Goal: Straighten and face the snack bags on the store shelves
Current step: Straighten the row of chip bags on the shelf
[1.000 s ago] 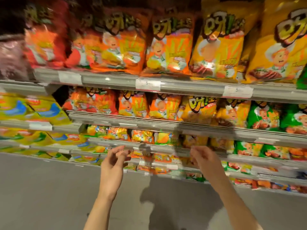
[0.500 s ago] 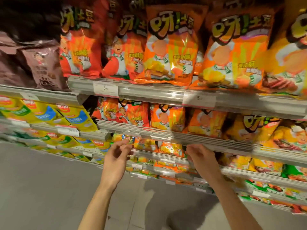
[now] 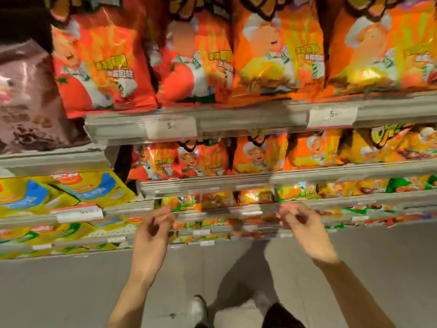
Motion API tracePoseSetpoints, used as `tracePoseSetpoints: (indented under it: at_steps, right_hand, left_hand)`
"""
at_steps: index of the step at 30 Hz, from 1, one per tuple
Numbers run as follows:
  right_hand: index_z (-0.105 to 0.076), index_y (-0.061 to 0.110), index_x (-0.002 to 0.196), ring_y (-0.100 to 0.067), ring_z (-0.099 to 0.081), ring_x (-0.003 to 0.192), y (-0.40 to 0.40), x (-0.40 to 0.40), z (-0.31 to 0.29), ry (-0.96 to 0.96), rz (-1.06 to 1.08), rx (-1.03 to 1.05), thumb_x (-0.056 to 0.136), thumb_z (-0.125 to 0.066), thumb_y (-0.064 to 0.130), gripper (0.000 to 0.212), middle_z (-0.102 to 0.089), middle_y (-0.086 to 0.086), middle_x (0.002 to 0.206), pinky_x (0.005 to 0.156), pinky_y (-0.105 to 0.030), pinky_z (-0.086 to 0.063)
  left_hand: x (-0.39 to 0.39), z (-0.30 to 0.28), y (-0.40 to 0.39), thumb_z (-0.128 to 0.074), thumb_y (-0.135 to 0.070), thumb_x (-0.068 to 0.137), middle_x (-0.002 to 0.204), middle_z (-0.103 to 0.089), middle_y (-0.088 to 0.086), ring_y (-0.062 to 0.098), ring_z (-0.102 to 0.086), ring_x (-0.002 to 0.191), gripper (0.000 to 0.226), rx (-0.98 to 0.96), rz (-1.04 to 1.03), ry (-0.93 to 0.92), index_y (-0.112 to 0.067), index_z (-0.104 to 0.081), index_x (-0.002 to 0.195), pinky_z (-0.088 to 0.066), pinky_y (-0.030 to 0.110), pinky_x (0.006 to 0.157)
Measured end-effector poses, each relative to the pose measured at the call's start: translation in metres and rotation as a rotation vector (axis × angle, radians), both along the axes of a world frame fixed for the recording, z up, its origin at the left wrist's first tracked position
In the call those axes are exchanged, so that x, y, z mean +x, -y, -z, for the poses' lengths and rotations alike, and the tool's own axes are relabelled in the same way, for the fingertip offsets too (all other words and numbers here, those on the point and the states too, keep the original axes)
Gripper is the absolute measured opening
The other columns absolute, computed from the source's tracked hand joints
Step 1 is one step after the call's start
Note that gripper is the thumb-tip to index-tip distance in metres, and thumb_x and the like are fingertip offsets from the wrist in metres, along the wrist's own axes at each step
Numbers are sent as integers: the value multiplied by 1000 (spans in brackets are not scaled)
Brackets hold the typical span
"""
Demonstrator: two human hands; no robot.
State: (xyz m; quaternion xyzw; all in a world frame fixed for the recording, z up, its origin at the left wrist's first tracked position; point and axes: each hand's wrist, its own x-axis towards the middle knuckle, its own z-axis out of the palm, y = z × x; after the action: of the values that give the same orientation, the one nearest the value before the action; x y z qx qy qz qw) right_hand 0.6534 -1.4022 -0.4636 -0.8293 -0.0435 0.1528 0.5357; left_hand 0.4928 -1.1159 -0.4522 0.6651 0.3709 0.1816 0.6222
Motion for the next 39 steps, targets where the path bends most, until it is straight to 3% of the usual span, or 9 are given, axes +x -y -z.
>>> tracePoseSetpoints:
  at_steps: [4, 12, 20, 24, 27, 29, 31, 33, 39]
  right_hand:
    - [-73, 13, 106, -23, -71, 90, -17, -22, 1, -16, 76, 31, 101, -60, 8, 15, -76, -8, 96, 94, -46, -54]
    - [-72, 17, 97, -34, -70, 101, -24, -41, 20, 1, 156, 64, 99, -60, 4, 18, -75, -9, 102, 100, -50, -53]
    - [-71, 25, 104, -19, -71, 95, -7, -2, 96, 62, 106, 73, 101, -60, 15, 15, -76, 3, 99, 89, -32, -56]
    - [-64, -11, 111, -17, -55, 73, -23, 47, 150, 142, 12, 178, 103, -56, 6, 20, -62, -9, 88, 63, -17, -42]
    - [-66, -3, 105, -2, -53, 63, -50, 81, 180, 280, -7, 181, 100, -58, 2, 10, -62, -7, 83, 58, -9, -40]
    - [-68, 12, 99, 8, -57, 62, -64, 99, 199, 437, -5, 160, 98, -61, 5, 10, -70, 0, 83, 62, -6, -42]
    - [-68, 21, 97, 10, -62, 71, -72, 113, 219, 584, -6, 112, 98, -65, 15, 6, -72, 8, 85, 65, -4, -44]
    - [-68, 26, 99, 6, -63, 79, -75, 121, 238, 701, -28, 76, 98, -66, 24, 4, -70, 15, 85, 66, -3, -44]
    - [-69, 29, 101, -2, -63, 86, -78, 131, 279, 947, -86, 75, 97, -66, 27, 5, -68, 13, 94, 74, -14, -49]
  left_hand:
    - [0, 7, -35, -55, -5, 101, 94, -78, -8, 11, -75, 86, 20, 53, 102, -24, -17, -70, 105, -59, 29, 81]
    - [-17, 34, -30, -54, -6, 101, 98, -79, -6, 16, -75, 93, 23, 43, 119, -31, -22, -69, 110, -56, 36, 86]
    - [12, 98, 7, -60, -11, 101, 89, -78, -1, 13, -73, 86, 16, 99, 51, 13, -24, -68, 106, -57, 39, 86]
    - [49, 147, 3, -64, -31, 97, 101, -76, 3, 26, -71, 99, 9, 216, 43, 99, -30, -66, 105, -58, 45, 90]
    - [85, 185, -11, -67, -23, 98, 102, -72, 1, 21, -69, 100, 15, 413, 8, 163, -19, -66, 113, -55, 50, 96]
    - [106, 207, -20, -70, -18, 96, 105, -70, 1, 12, -66, 99, 22, 557, -2, 182, -16, -67, 117, -55, 38, 95]
    - [119, 225, -25, -71, -25, 95, 112, -66, -2, -8, -59, 98, 25, 665, 7, 210, -21, -65, 118, -47, 10, 86]
    - [127, 241, -26, -71, -38, 94, 119, -59, -7, -14, -54, 101, 36, 774, 13, 218, -24, -62, 126, -40, 1, 82]
    - [149, 280, -22, -56, -68, 82, 137, -46, 5, 23, -42, 134, 84, 1038, 93, 134, -18, -46, 149, -35, 38, 114]
